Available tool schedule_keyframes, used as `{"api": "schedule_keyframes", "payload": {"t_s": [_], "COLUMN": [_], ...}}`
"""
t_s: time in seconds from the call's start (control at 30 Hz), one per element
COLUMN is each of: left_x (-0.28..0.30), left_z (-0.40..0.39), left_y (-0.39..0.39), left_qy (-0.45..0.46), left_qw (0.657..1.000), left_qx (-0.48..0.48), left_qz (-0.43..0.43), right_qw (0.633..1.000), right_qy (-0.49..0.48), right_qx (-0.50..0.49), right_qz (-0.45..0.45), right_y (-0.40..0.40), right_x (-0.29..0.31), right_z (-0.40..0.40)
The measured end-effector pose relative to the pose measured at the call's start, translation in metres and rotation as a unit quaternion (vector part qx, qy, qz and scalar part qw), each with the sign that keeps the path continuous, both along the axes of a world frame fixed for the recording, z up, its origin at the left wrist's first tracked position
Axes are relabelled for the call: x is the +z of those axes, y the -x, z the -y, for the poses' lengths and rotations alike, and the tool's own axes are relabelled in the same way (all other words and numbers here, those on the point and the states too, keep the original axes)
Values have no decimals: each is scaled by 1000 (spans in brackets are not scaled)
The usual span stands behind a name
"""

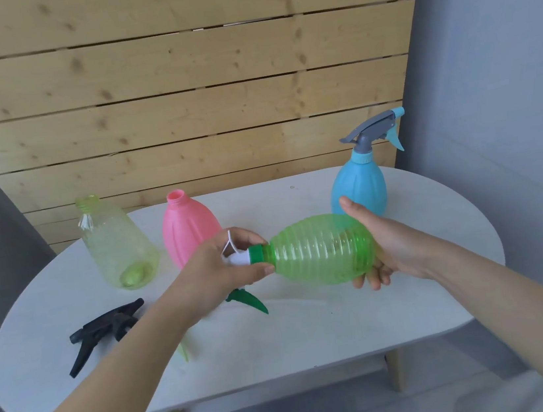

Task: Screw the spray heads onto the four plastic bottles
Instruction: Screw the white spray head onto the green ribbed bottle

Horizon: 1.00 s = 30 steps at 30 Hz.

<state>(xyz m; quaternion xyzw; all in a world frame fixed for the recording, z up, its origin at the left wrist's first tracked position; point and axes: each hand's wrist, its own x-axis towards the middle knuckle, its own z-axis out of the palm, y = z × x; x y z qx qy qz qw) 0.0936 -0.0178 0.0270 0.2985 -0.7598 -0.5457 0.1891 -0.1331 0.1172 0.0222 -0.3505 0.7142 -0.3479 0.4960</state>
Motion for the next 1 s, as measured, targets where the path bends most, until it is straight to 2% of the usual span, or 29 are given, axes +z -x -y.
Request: {"api": "schedule_keyframes", "payload": {"t_s": [0.07,0.13,0.2,0.27,0.33,0.43,0.5,0.57,0.67,0.73,0.87,0.93,1.0], "left_x": [-2,-4,-5,-4,-2,-4,-6,-7,-6,-4,-4,-4,-5], "left_z": [1,2,3,6,9,6,4,5,7,8,8,8,10], "left_y": [1,2,5,5,2,0,2,3,3,2,0,-1,-2], "left_qy": [12,9,-6,-14,-8,-2,-6,-9,-24,-30,-18,-25,-44], "left_qw": [1000,1000,999,999,999,999,999,999,999,998,999,999,999], "left_qx": [-1,12,36,47,33,-2,-2,13,27,22,-19,-15,4], "left_qz": [10,12,11,18,31,42,34,33,41,41,24,29,29], "right_qw": [999,997,981,966,973,997,1000,999,979,976,997,996,982], "right_qy": [-29,-10,68,146,155,71,17,28,135,167,65,48,97], "right_qx": [8,11,-16,-28,-23,-25,-10,-1,-26,-4,-1,10,7], "right_qz": [10,82,179,213,168,15,-15,34,153,137,34,70,160], "right_y": [1,1,0,2,5,1,-1,0,2,5,1,-1,-3], "right_x": [-2,-1,1,2,3,4,2,-1,2,2,3,0,-1], "right_z": [-1,-1,1,1,2,2,2,4,4,3,2,2,2]}}
